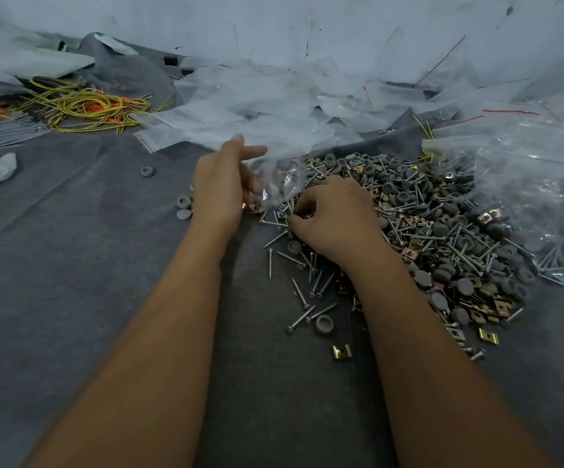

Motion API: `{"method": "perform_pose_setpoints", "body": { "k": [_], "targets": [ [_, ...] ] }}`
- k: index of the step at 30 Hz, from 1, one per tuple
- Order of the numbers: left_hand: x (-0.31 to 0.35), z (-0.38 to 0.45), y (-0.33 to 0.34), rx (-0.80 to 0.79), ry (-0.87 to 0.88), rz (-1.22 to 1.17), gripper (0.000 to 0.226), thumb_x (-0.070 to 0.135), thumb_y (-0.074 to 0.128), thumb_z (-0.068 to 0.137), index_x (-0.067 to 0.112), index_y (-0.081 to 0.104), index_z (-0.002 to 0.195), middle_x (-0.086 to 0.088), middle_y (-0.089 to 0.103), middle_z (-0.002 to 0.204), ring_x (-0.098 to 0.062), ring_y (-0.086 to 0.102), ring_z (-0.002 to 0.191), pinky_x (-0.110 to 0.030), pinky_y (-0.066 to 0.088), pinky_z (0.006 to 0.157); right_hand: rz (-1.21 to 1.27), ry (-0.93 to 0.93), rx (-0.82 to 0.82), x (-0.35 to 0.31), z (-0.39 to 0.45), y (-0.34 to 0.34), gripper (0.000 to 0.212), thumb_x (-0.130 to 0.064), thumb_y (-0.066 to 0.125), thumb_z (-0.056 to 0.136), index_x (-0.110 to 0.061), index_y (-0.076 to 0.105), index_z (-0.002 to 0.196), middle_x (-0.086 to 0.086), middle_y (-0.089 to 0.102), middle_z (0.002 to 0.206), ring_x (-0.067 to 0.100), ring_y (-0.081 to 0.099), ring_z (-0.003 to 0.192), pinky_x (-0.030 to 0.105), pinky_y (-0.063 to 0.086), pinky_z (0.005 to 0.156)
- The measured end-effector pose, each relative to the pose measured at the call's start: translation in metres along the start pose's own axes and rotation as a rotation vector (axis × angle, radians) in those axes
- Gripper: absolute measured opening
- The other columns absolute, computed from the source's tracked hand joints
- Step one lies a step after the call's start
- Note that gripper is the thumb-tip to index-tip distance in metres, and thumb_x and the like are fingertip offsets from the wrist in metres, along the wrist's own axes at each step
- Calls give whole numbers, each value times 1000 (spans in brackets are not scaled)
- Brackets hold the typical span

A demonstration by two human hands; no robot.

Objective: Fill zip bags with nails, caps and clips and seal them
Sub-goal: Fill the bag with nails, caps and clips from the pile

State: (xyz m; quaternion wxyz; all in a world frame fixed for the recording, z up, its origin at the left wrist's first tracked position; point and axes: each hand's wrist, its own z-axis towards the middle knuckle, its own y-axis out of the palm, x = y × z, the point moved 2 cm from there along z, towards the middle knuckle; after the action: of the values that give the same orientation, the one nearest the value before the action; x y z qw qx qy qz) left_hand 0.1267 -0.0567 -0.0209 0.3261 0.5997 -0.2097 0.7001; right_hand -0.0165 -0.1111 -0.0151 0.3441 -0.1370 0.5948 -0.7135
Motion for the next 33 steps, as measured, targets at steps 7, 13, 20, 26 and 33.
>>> {"method": "perform_pose_setpoints", "body": {
  "k": [7,13,20,26,33],
  "targets": [
    [3,7,-20,217,-2,-252,59,38,23,106,12,73,89,-4,47,54,-10,37,44,-21,32,45,39,-4,10,1,0,-2,20,-40,64,83,-31,75,98,1,62,102,27,50,108,36,41,89],
    [1,1,-8,91,150,108,19,21,54,90,19,70,79,4,50,56,-10,46,56,-22,38,56,-31,-3,24,-5,0,3,32,-48,60,86,-22,74,98,3,64,101,26,51,104,37,43,90],
    [-11,-4,7,-189,336,585,31,41,71,80,26,67,108,8,55,79,-1,46,62,-26,39,60,57,64,47,-2,0,2,23,-33,61,81,-19,75,92,3,69,94,27,58,97,38,50,86],
    [-12,1,1,-27,265,494,15,34,58,83,24,69,85,10,58,64,-3,49,58,-31,44,62,307,144,202,3,-2,-5,3,-24,60,84,-22,60,82,-7,61,77,18,59,75,34,48,66],
    [-10,3,1,71,246,506,18,33,59,85,22,70,74,1,63,72,-11,53,64,-31,45,63,444,54,418,3,-1,-13,5,-15,64,84,-19,65,85,-7,53,81,12,50,72,24,38,58]
  ]
}}
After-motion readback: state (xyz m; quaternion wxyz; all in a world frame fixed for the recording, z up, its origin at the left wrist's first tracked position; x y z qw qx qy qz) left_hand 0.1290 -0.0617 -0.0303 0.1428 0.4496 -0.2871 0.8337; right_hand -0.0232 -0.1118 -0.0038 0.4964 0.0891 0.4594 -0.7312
